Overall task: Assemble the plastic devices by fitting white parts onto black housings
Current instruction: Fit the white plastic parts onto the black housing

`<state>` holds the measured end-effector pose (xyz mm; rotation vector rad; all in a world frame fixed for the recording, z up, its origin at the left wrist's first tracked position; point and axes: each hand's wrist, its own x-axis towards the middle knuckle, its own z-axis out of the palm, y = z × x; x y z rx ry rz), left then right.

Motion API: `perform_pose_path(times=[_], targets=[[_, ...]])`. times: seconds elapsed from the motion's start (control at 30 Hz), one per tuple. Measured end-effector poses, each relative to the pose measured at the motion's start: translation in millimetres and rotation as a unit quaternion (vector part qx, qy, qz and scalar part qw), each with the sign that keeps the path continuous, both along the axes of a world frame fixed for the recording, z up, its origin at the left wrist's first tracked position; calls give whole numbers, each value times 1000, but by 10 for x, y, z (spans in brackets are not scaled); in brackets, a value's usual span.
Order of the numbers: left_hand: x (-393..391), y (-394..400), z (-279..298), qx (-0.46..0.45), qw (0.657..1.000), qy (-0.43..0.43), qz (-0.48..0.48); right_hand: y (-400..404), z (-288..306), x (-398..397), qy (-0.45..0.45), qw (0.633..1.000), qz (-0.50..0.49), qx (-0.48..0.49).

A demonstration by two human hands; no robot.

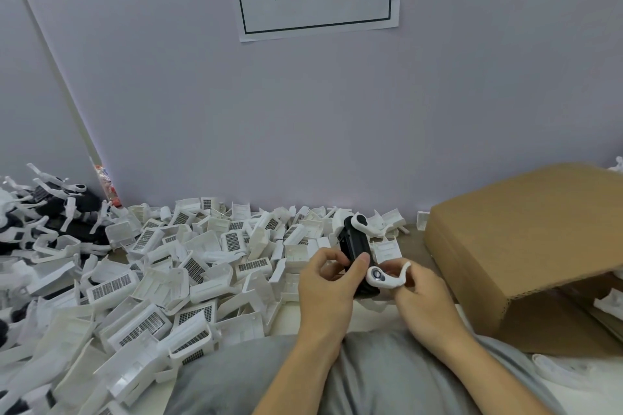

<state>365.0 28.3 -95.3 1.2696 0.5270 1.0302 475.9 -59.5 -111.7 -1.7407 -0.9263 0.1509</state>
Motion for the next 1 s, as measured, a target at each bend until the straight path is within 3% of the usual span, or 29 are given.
perform_pose_path(times=[0.3, 0.67, 0.87, 1.0], targets=[[-9, -64, 1, 172, 982, 50, 58, -50, 30, -13, 31, 997, -1, -68], [14, -36, -39, 218, 967, 62, 115, -56, 80, -49, 41, 997, 8, -68], [4, -30, -26, 180, 979, 59, 72, -56, 74, -59, 53, 997, 16, -51], [-13, -27, 13, 29, 1000, 3, -3, -40, 76, -68, 43, 999, 21, -18]])
